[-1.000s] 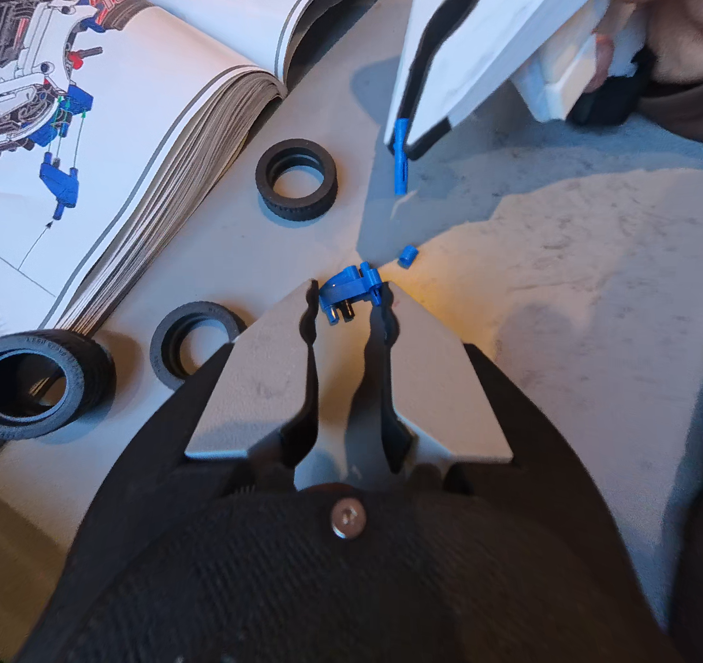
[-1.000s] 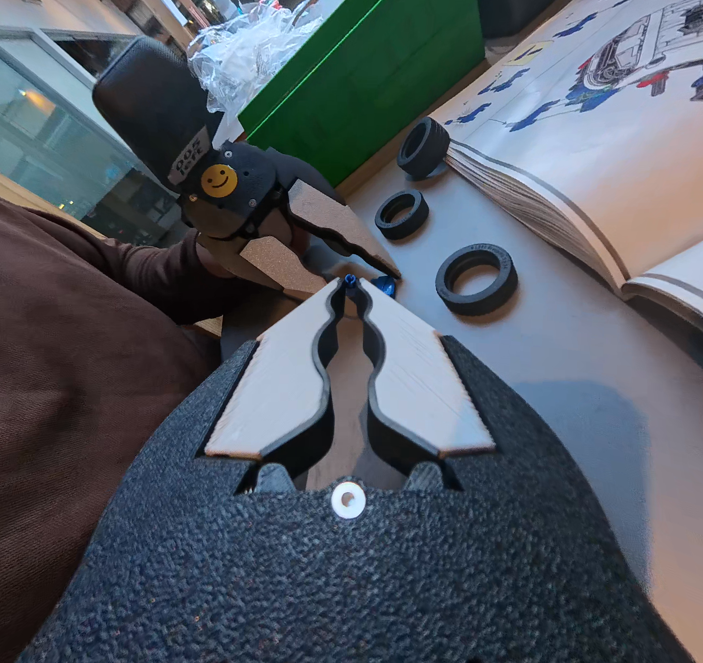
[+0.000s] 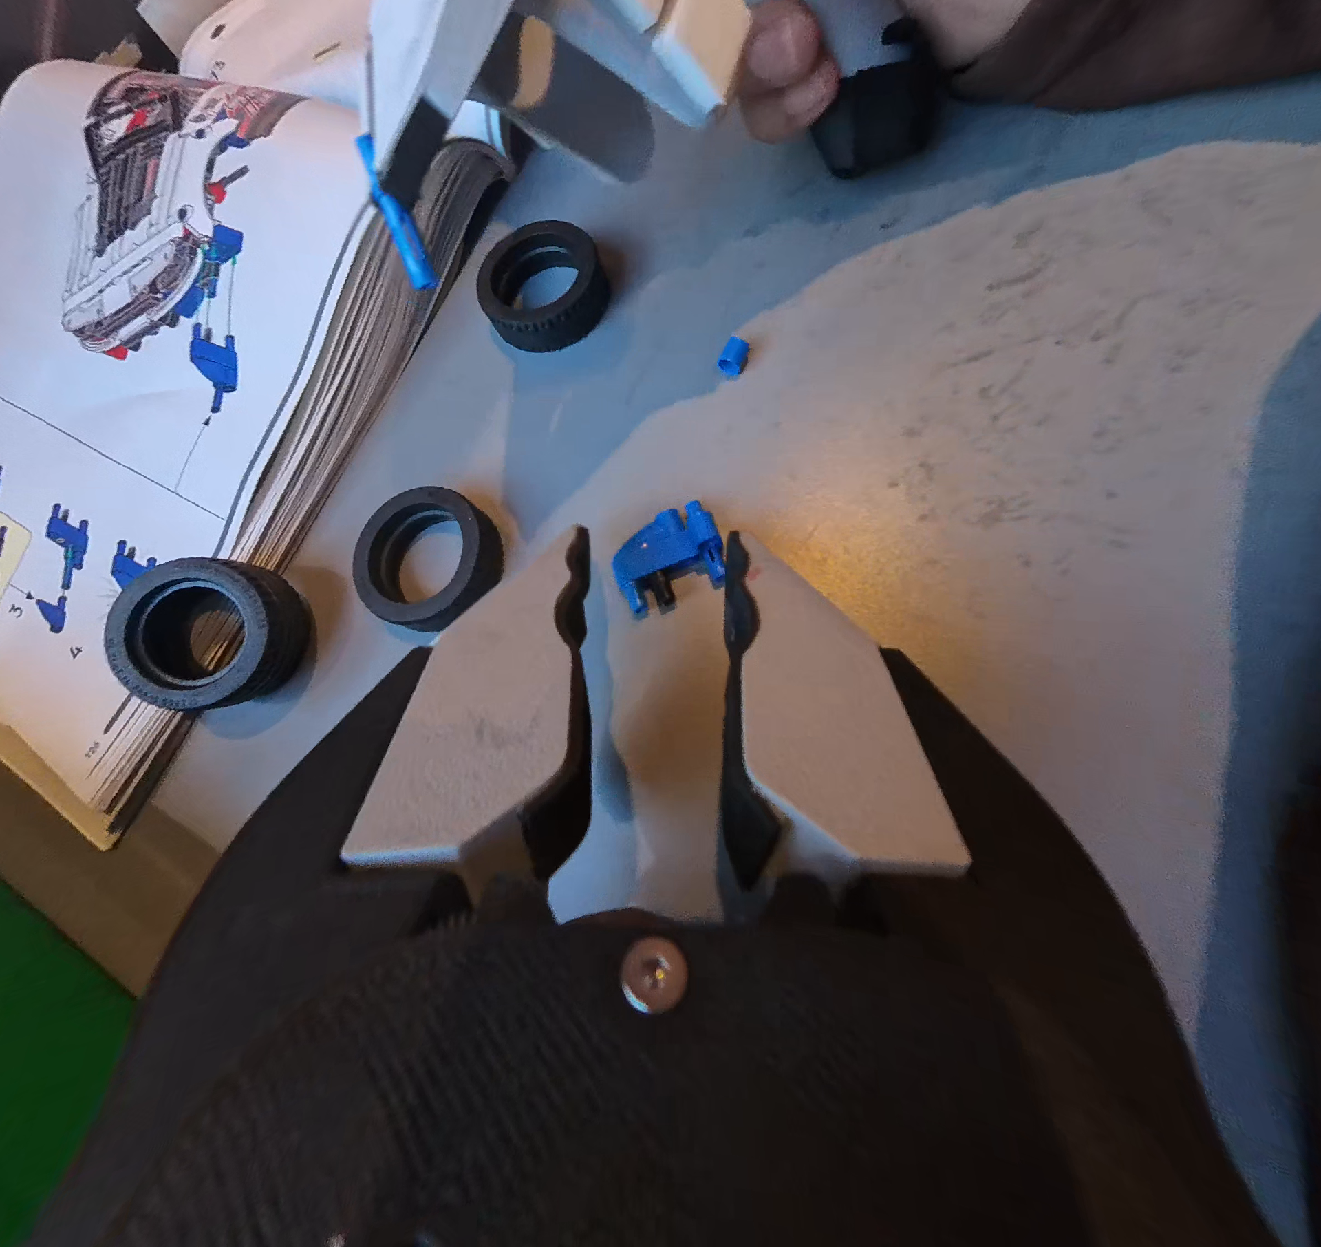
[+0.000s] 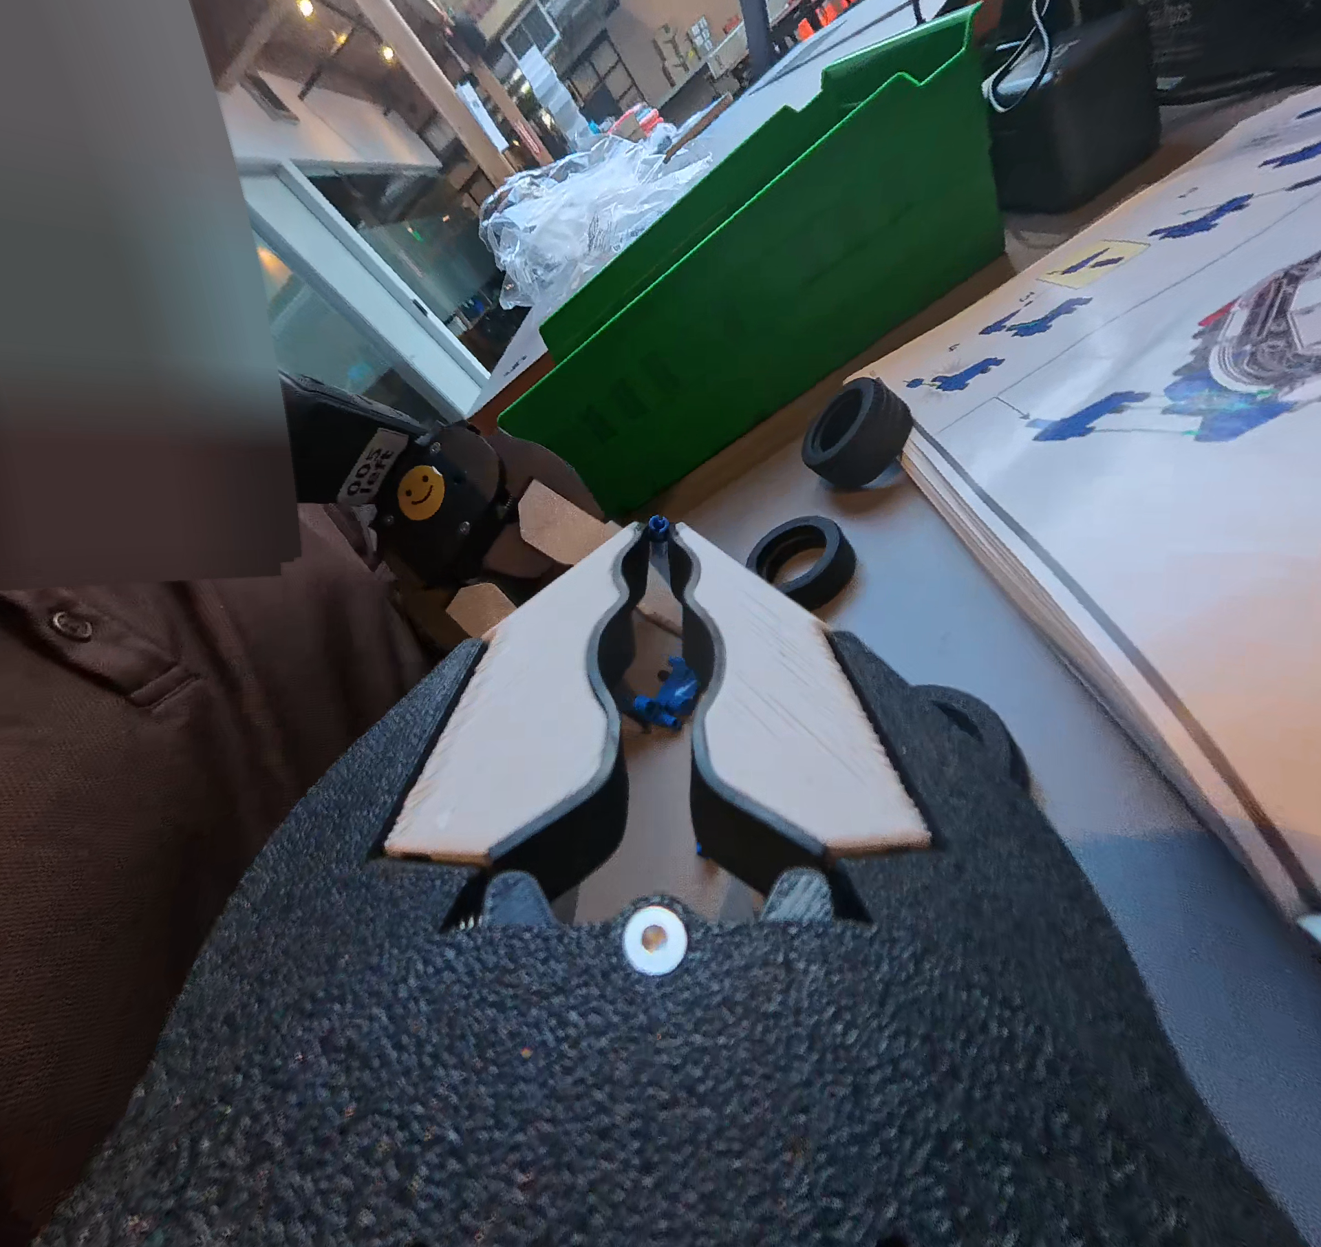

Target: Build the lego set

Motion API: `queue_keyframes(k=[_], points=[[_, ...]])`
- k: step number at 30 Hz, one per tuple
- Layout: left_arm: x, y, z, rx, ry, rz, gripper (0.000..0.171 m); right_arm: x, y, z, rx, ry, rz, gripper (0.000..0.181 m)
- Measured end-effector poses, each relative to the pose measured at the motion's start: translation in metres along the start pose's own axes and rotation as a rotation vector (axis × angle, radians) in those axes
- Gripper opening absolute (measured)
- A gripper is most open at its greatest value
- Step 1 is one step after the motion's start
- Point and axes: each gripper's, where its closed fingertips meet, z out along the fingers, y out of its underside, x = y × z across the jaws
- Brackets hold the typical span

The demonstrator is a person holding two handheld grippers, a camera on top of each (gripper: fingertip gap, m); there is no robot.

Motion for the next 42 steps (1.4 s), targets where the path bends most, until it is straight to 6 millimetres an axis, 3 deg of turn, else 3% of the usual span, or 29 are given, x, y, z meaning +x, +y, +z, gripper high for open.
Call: queue_keyframes(k=[7,14,19,23,34,42], points=[[-0.005,-0.001,-0.002,0.002,-0.067,0.010,0.036,-0.013,0.001,-0.018,0.055,-0.034,0.032,0.005],[0.000,-0.003,-0.009,0.000,-0.053,-0.003,0.037,-0.024,0.007,-0.022,0.046,-0.041,0.007,0.005],[0.007,-0.033,-0.019,0.116,0.004,-0.075,0.029,-0.030,0.024,-0.011,-0.114,0.002,-0.078,0.005],[0.009,-0.045,-0.015,0.155,-0.031,-0.015,0.022,-0.034,0.045,0.005,-0.279,0.009,-0.065,0.005],[0.004,-0.038,-0.013,0.221,-0.065,-0.016,0.006,-0.025,0.033,0.007,-0.252,-0.014,0.077,0.005],[-0.018,-0.040,-0.027,0.320,-0.063,-0.207,0.018,-0.011,0.017,0.004,-0.328,-0.033,0.005,0.005]])
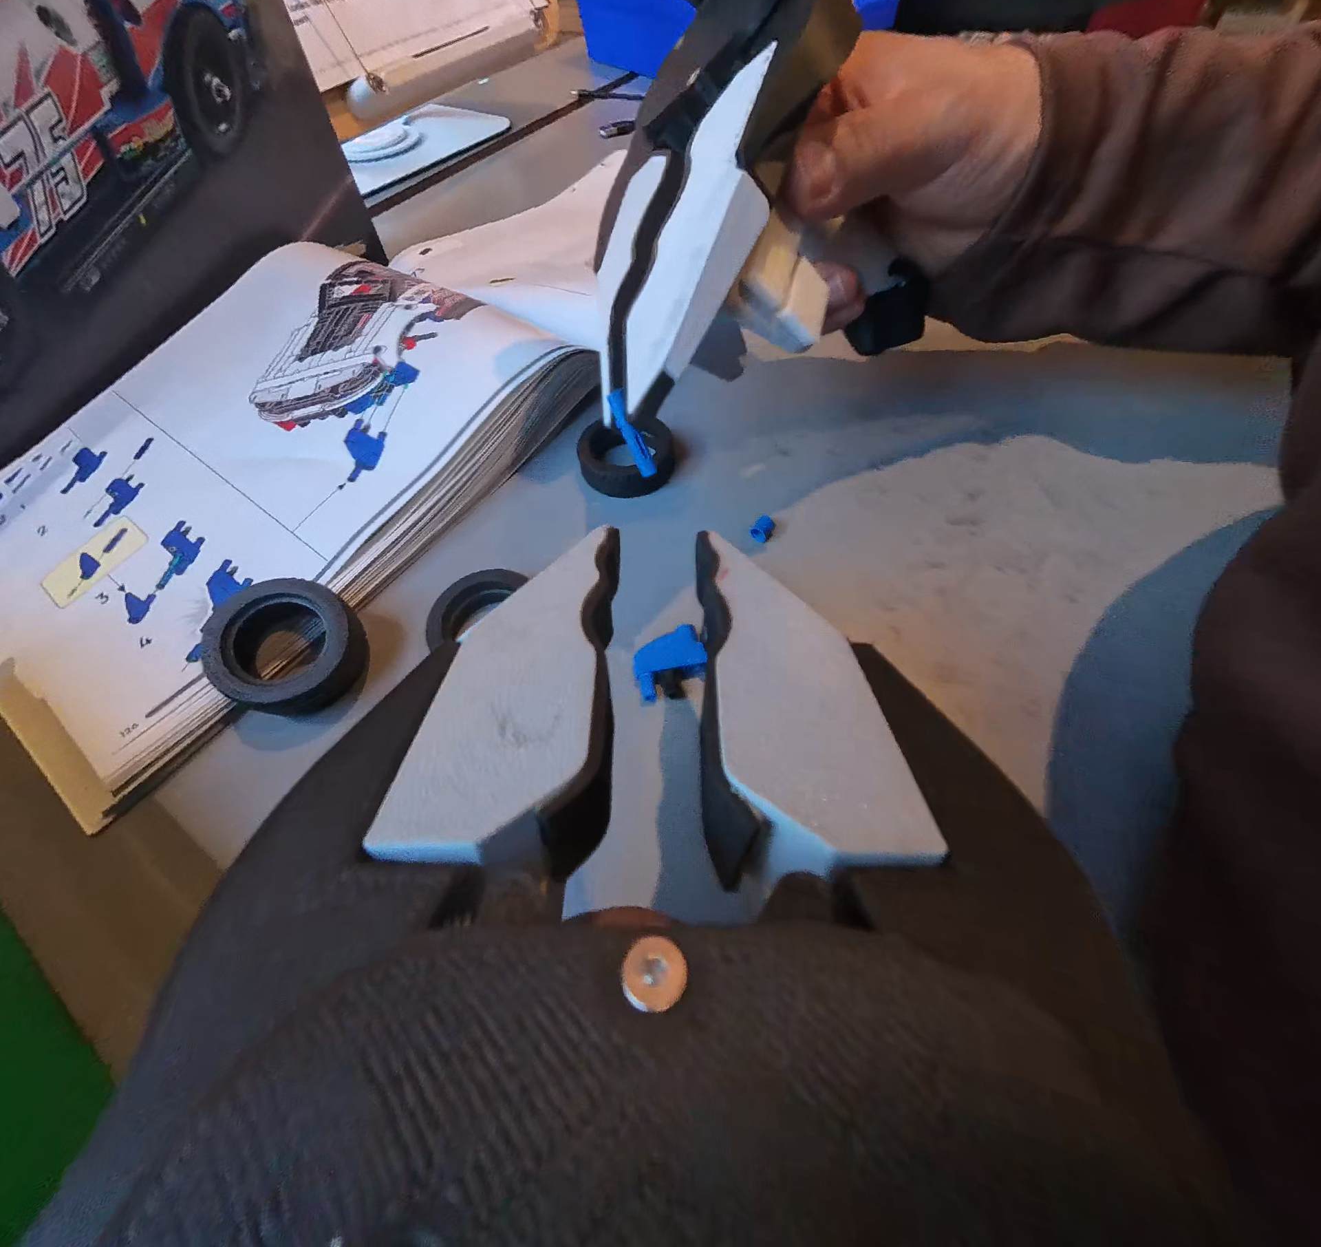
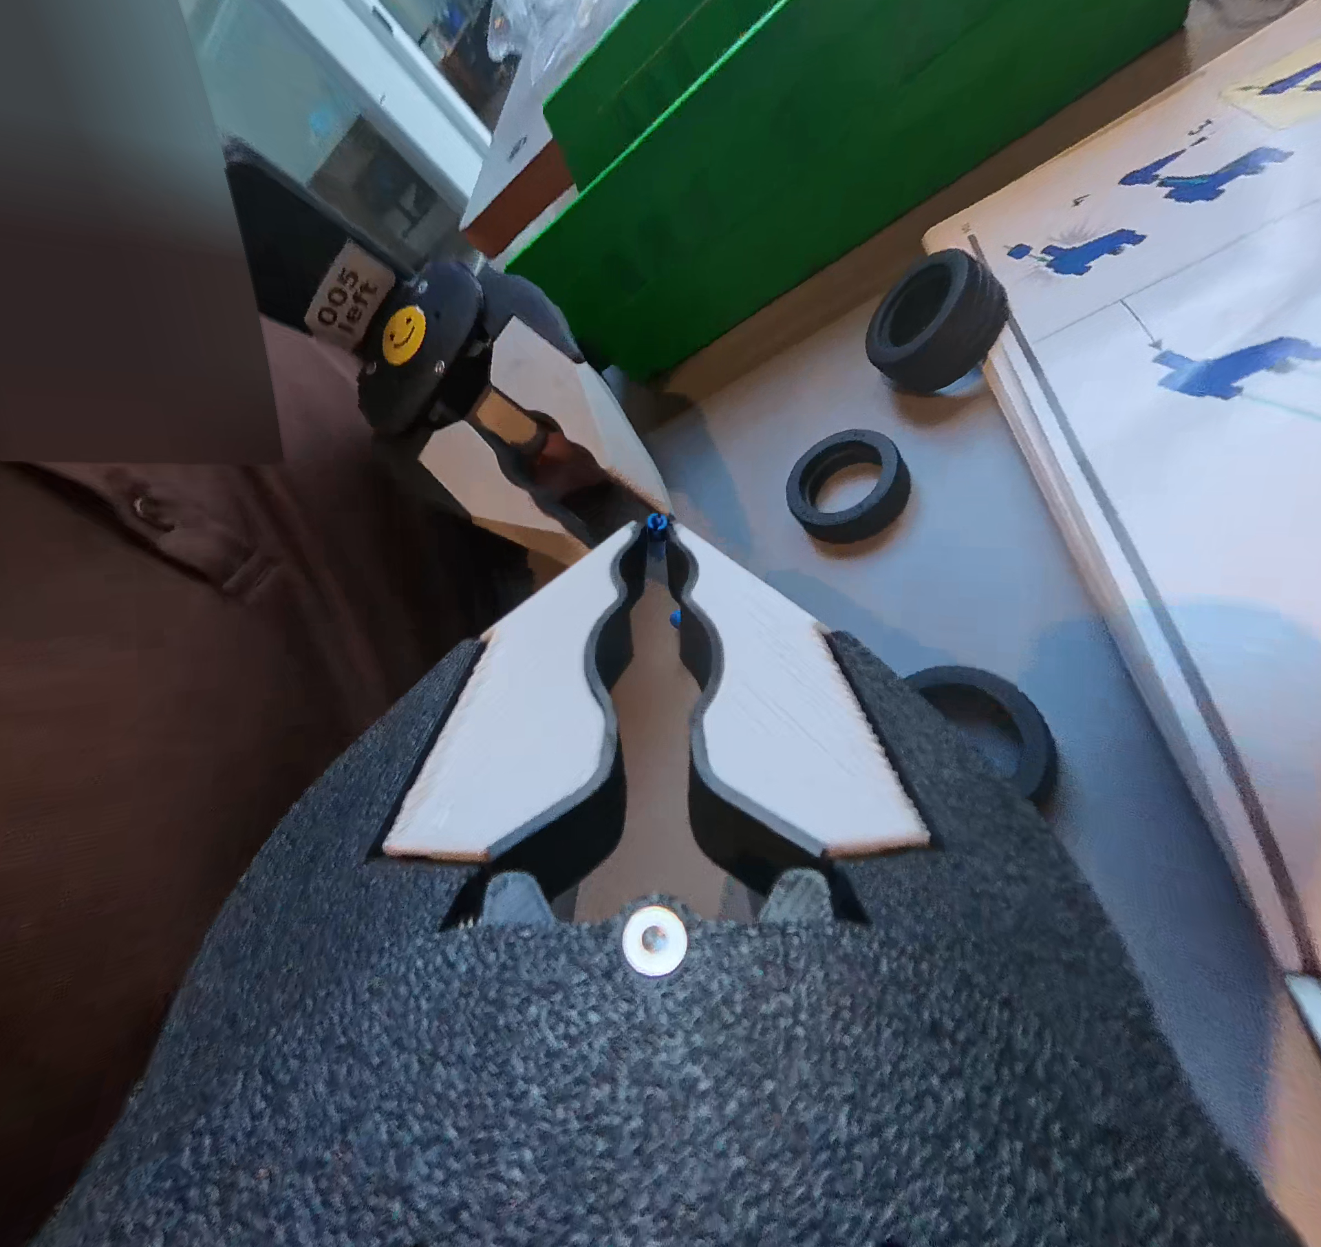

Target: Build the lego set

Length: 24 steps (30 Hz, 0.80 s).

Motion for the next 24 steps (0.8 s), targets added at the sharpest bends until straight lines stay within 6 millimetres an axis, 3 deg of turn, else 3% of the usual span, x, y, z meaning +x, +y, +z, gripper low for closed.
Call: queue_keyframes(k=[7,24], points=[[-0.003,-0.001,-0.001,0.009,0.010,-0.034,0.015,0.001,0.001,0.019,-0.114,-0.078,0.021,0.005],[0.004,-0.002,0.003,0.004,0.036,-0.001,0.005,-0.007,-0.004,0.032,-0.069,-0.140,0.048,0.004]])
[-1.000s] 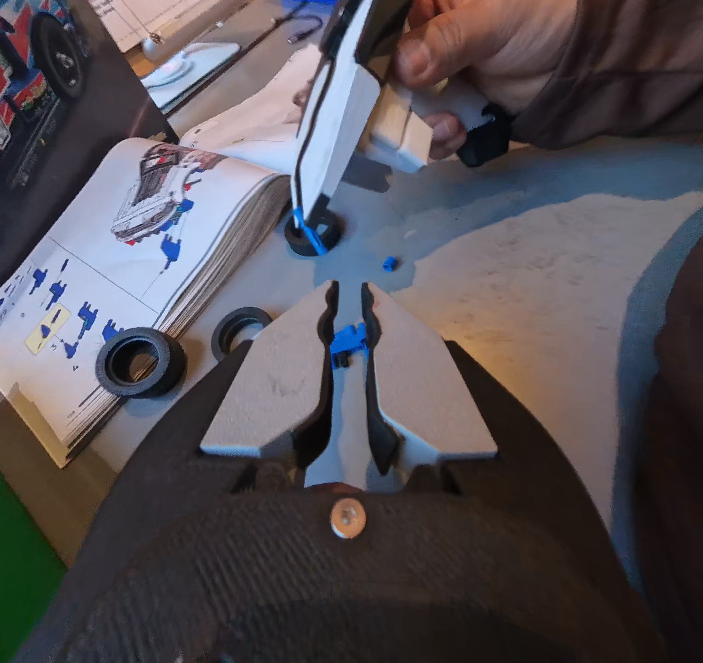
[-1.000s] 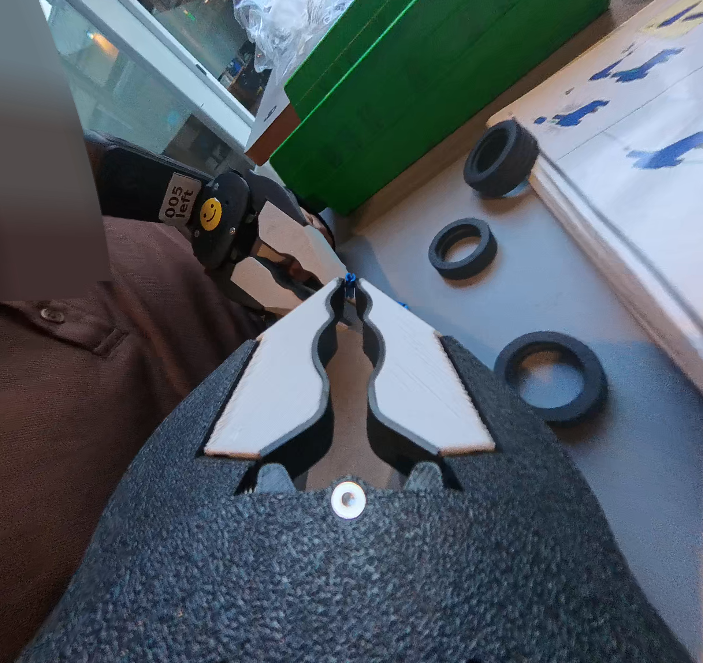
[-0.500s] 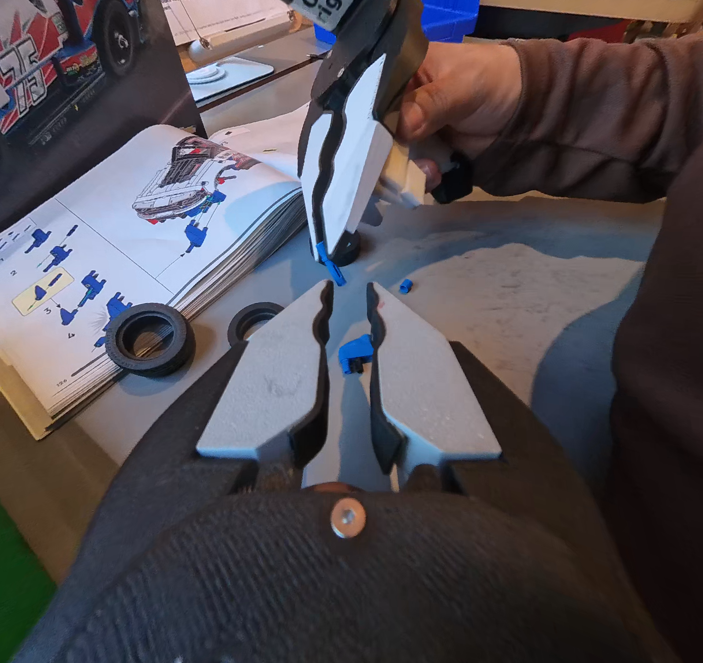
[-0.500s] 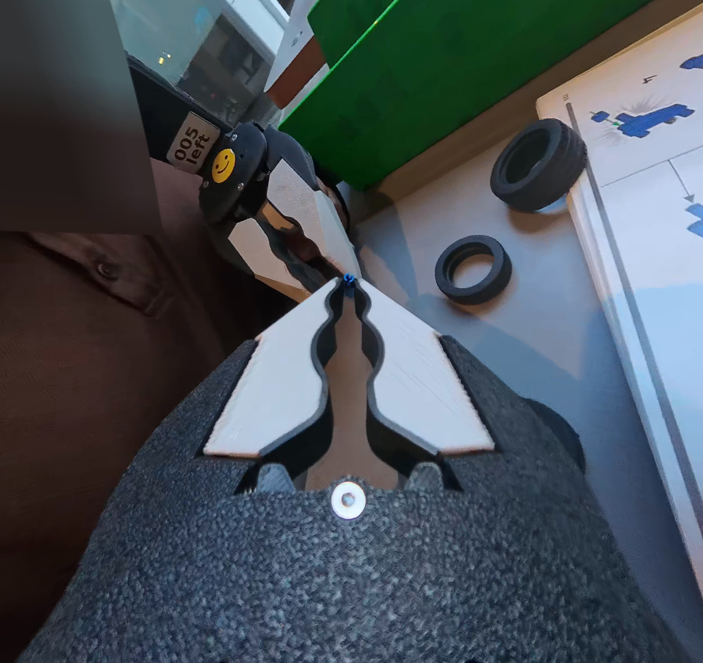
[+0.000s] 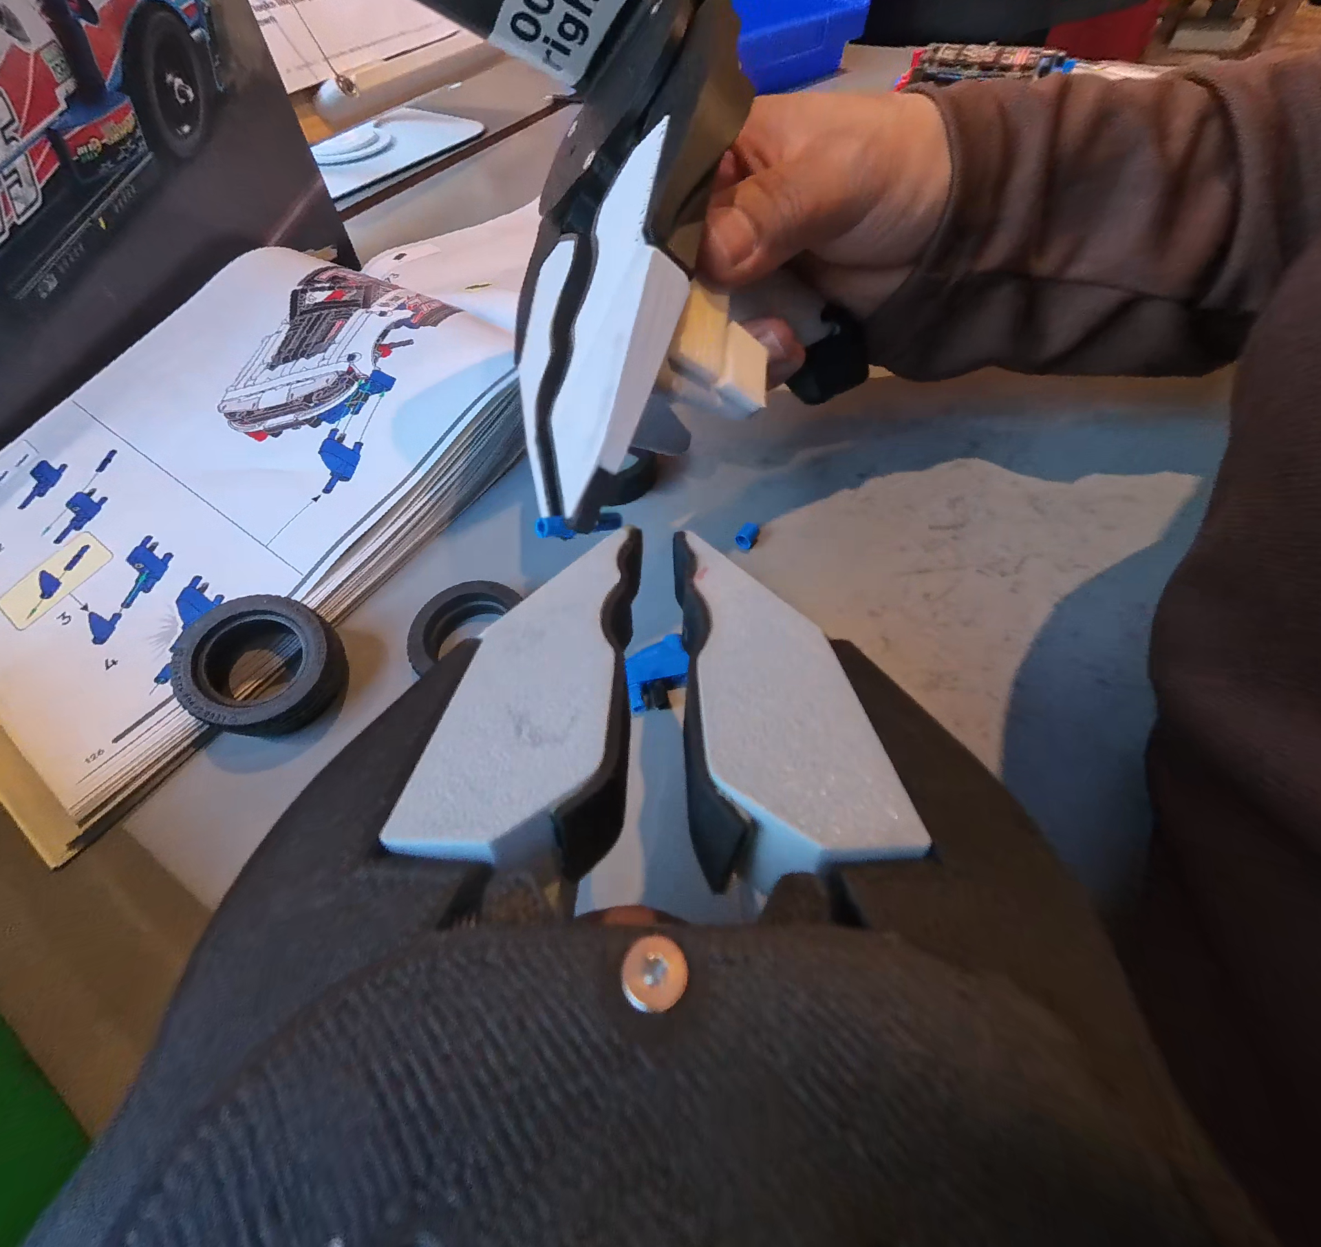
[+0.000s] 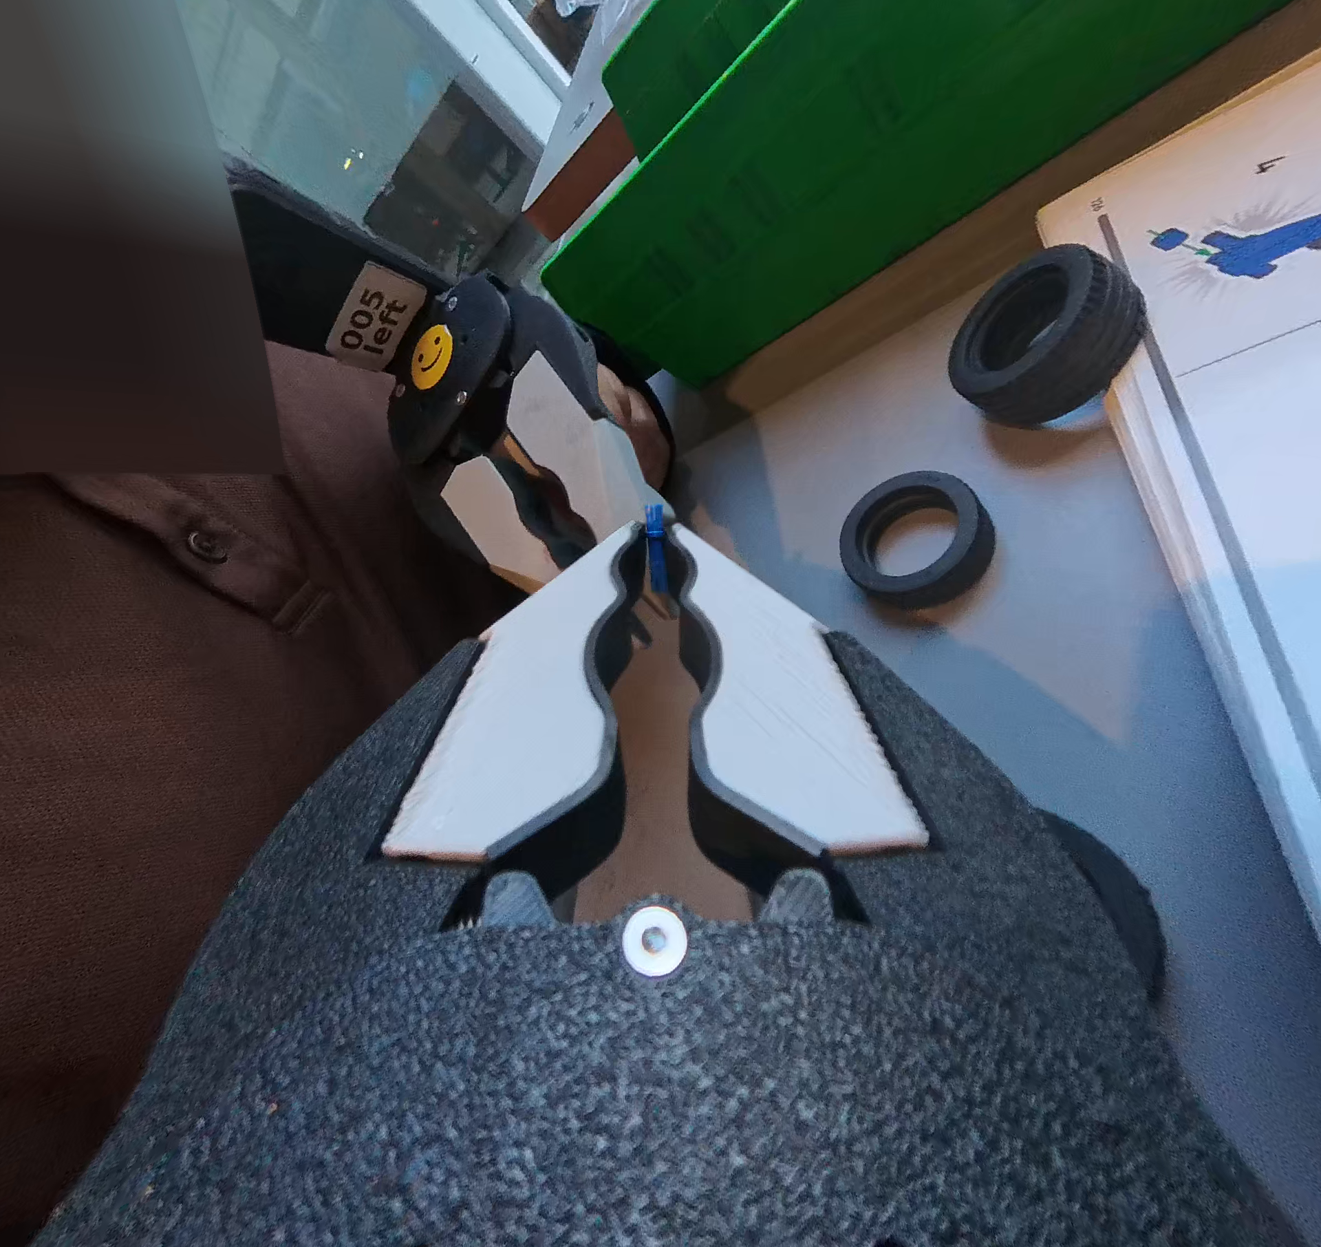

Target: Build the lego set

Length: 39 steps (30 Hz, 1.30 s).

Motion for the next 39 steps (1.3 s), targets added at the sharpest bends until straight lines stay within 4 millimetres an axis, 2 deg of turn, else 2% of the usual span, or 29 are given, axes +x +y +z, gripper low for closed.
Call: queue_keyframes(k=[5,10,18,21,26,32,39], points=[[-0.006,-0.002,-0.002,0.020,-0.022,-0.030,0.009,0.002,-0.006,-0.006,0.048,-0.021,0.038,0.004],[-0.013,-0.005,-0.005,0.043,-0.046,-0.073,0.016,0.005,-0.004,-0.016,0.060,-0.011,0.071,0.004],[-0.013,-0.003,-0.006,0.034,-0.076,-0.020,0.023,0.000,0.005,-0.020,0.052,-0.047,0.121,0.005],[-0.014,-0.006,-0.013,0.065,-0.073,-0.012,0.027,0.007,0.011,-0.032,0.026,0.016,0.134,0.004],[-0.007,-0.004,-0.020,0.074,-0.032,0.006,0.034,-0.001,0.005,-0.053,0.100,-0.002,0.160,0.004],[-0.002,0.002,-0.013,0.018,-0.020,0.041,0.032,-0.006,0.020,-0.038,0.064,-0.047,0.194,0.004],[0.007,0.001,-0.007,0.007,-0.036,0.127,0.026,-0.015,0.017,-0.023,0.104,-0.108,0.256,0.005]])
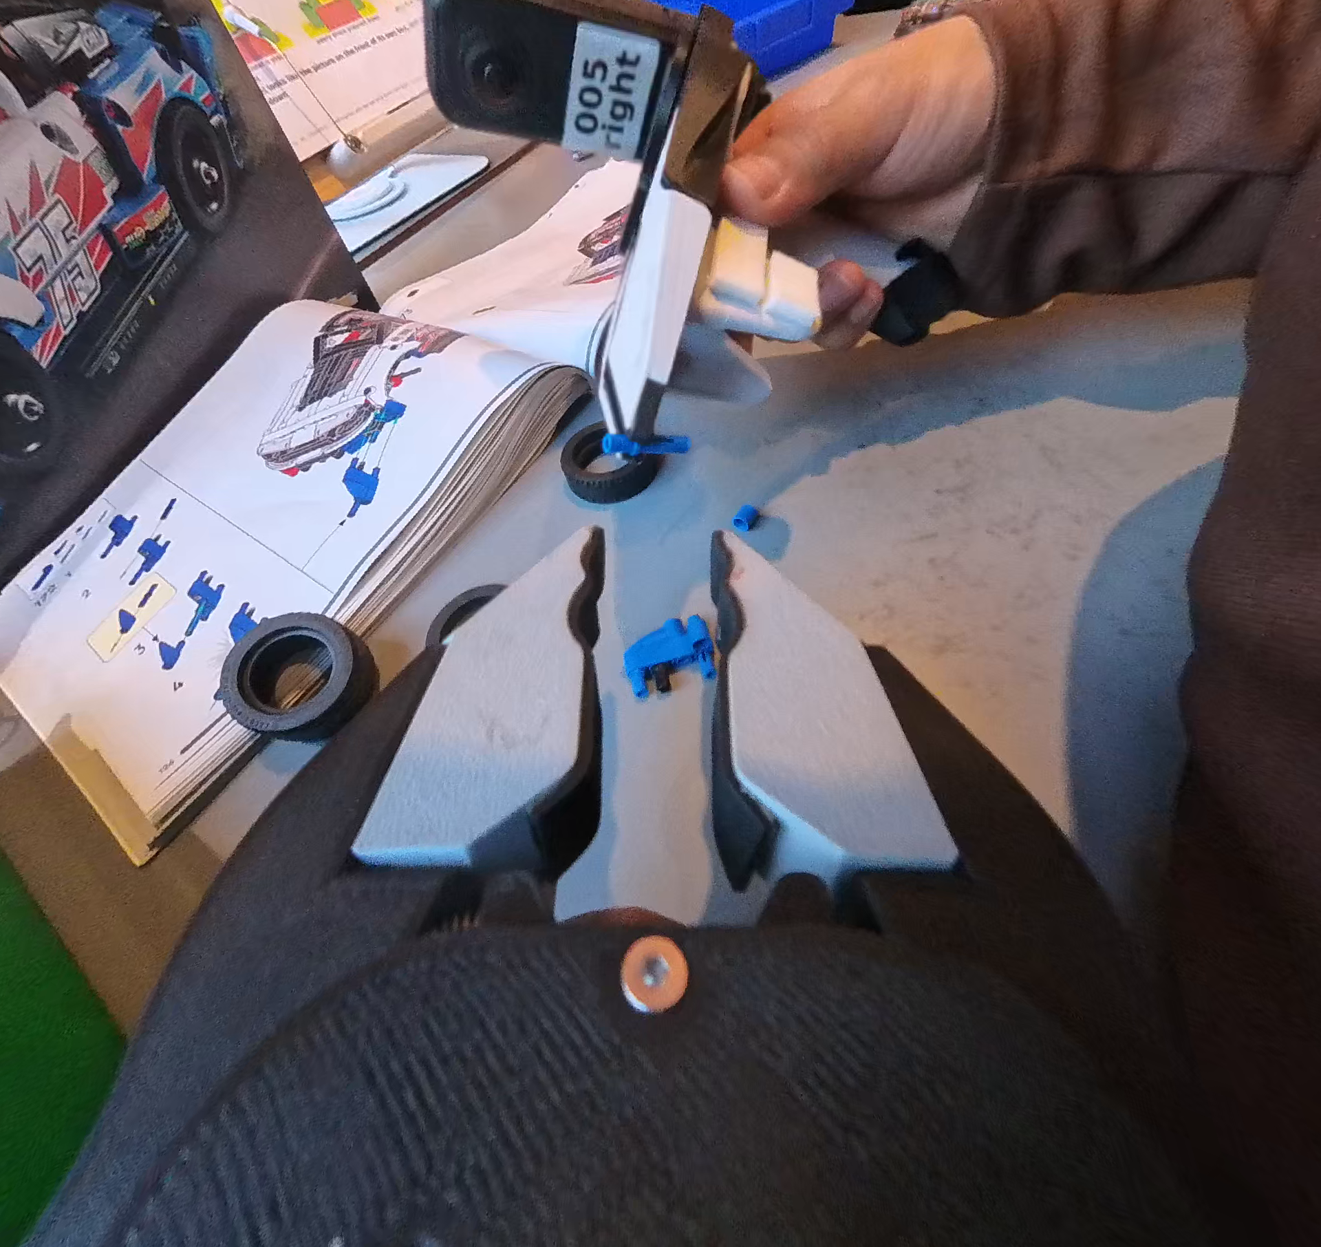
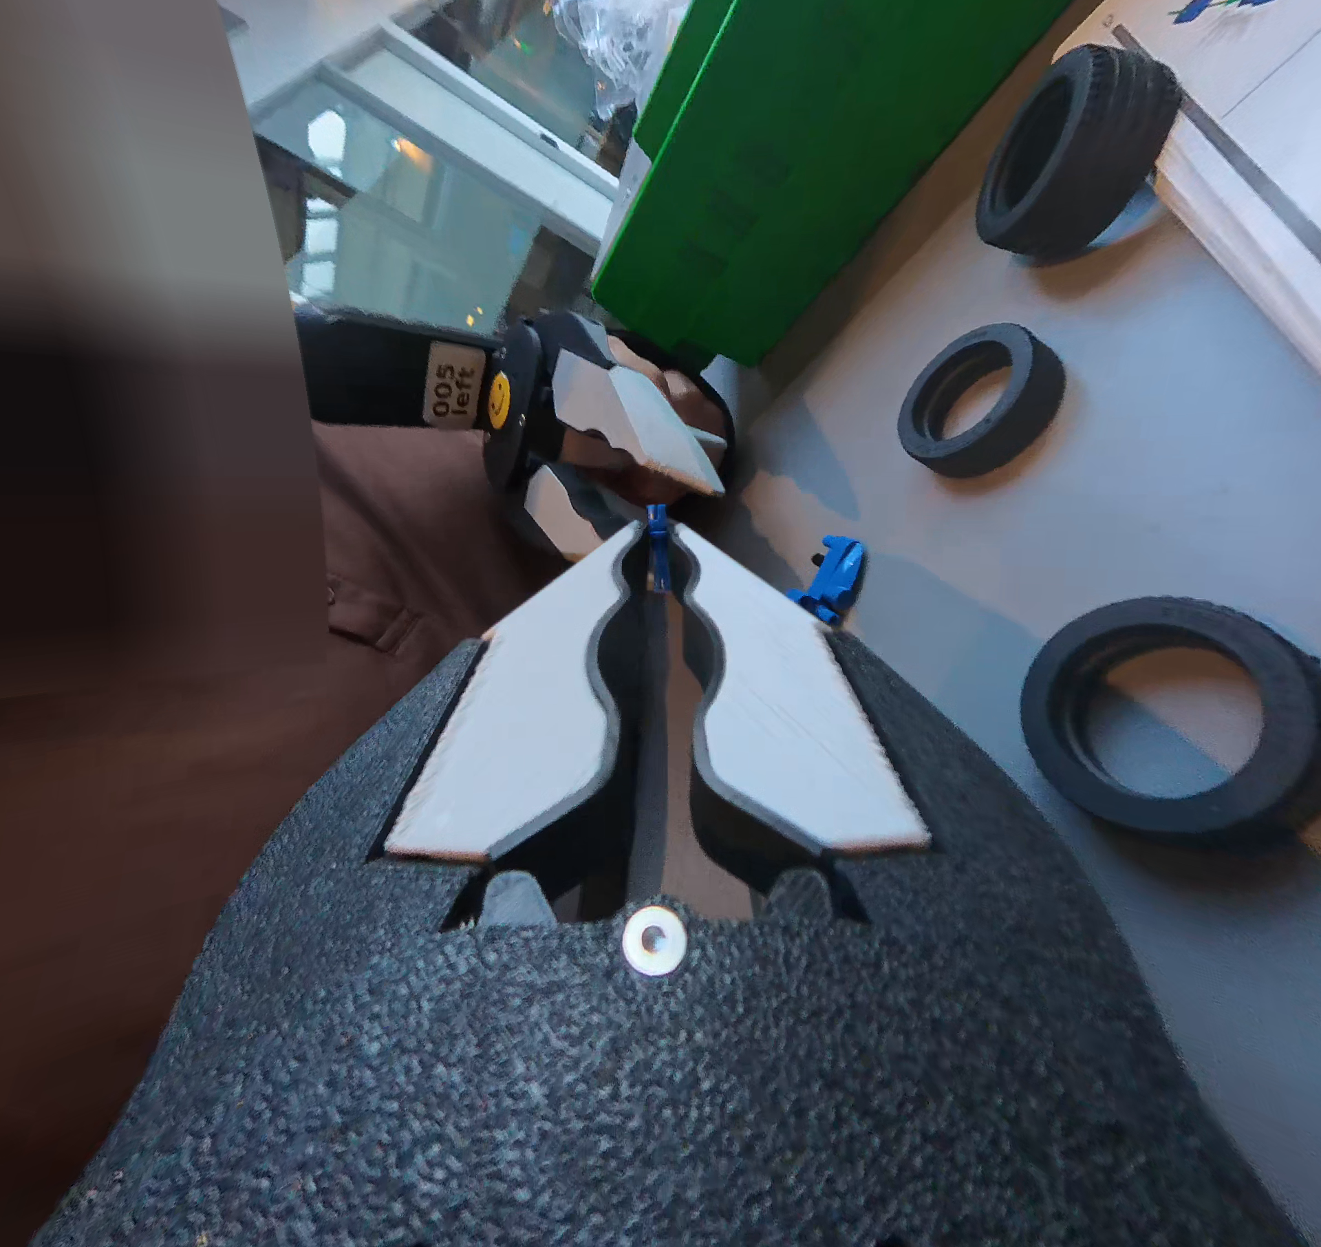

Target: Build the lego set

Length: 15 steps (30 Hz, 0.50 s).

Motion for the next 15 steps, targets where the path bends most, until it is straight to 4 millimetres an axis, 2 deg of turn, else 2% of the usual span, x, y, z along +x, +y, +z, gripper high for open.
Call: queue_keyframes(k=[15], points=[[-0.009,-0.010,0.003,0.048,-0.060,0.019,0.027,0.002,-0.008,0.014,0.085,-0.125,0.188,0.005]])
